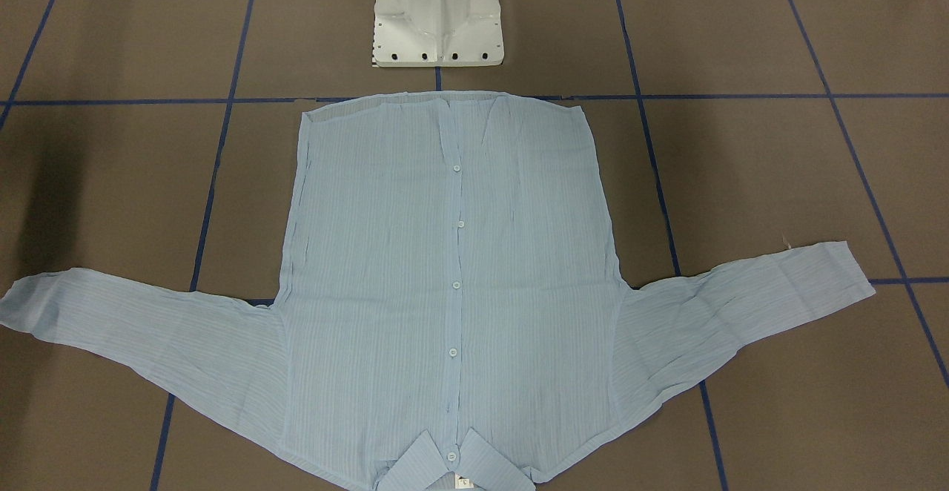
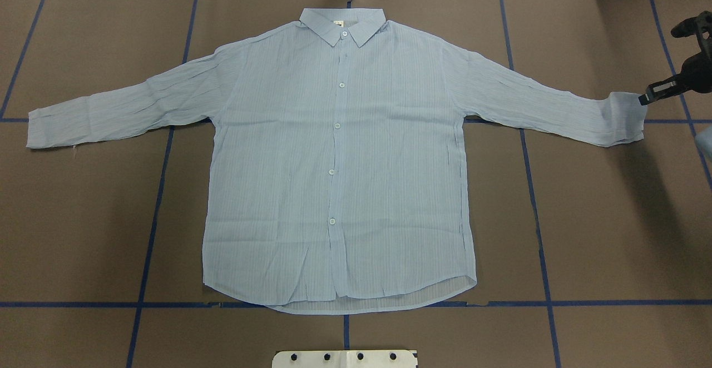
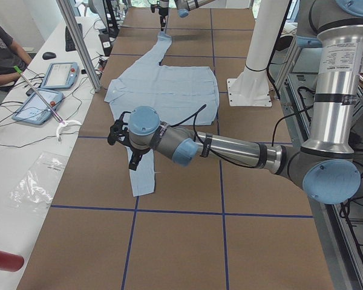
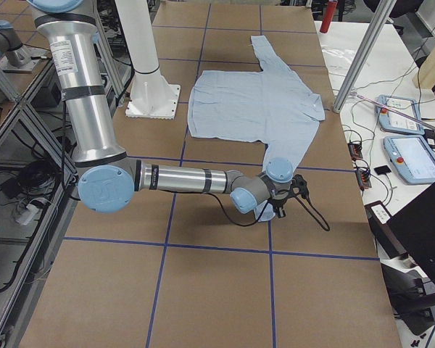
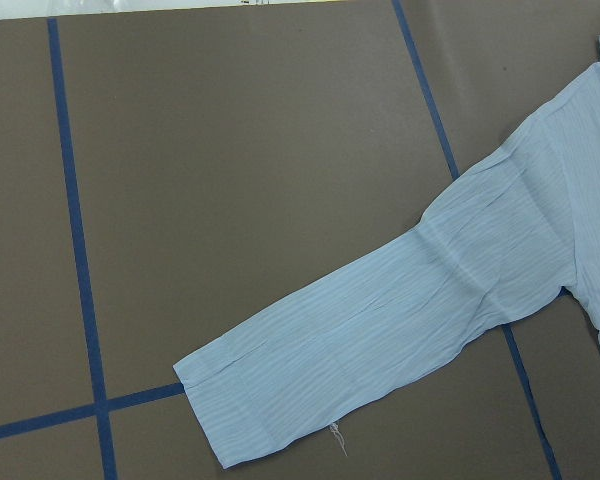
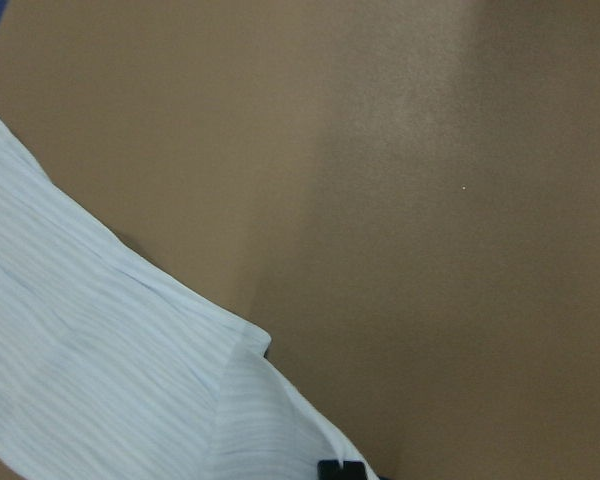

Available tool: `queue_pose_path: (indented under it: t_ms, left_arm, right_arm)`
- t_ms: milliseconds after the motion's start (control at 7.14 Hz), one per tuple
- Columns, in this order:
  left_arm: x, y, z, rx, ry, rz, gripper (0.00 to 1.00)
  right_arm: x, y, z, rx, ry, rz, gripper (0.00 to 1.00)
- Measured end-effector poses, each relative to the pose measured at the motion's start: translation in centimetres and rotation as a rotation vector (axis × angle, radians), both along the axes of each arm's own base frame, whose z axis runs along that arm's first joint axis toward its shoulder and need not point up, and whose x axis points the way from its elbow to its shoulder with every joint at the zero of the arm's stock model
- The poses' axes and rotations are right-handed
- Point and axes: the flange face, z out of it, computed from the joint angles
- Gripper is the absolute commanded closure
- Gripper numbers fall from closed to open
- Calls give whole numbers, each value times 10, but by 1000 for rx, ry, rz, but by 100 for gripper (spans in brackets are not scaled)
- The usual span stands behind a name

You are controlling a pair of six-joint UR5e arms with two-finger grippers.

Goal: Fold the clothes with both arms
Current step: 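Move the right gripper to the sleeve cuff nearest it and grasp it, then carry the grasped sleeve across the shirt front toward the collar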

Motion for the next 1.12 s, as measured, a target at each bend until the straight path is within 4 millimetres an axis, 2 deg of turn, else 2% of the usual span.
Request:
queue_pose_path:
  t_ms: [280,420,560,700,840,1120]
  left_arm:
    - [0,0,3,6,-5,0,0]
    - [0,1,6,13,-8,0,0]
    - [0,1,9,15,-9,-1,0]
    - [-1,0,12,13,-10,-1,0]
    - [0,-2,16,7,-10,-1,0]
    - [0,-8,29,-12,-11,-1,0]
  right_arm:
    - [-2,14,-54,-45,-98,66,100]
    - [-15,22,-88,-81,-147,103,100]
    - [-40,32,-120,-122,-181,137,100]
    - [-77,45,-152,-147,-196,182,100]
    - [-124,59,-187,-156,-210,241,100]
    - [-200,74,-247,-165,-264,337,100]
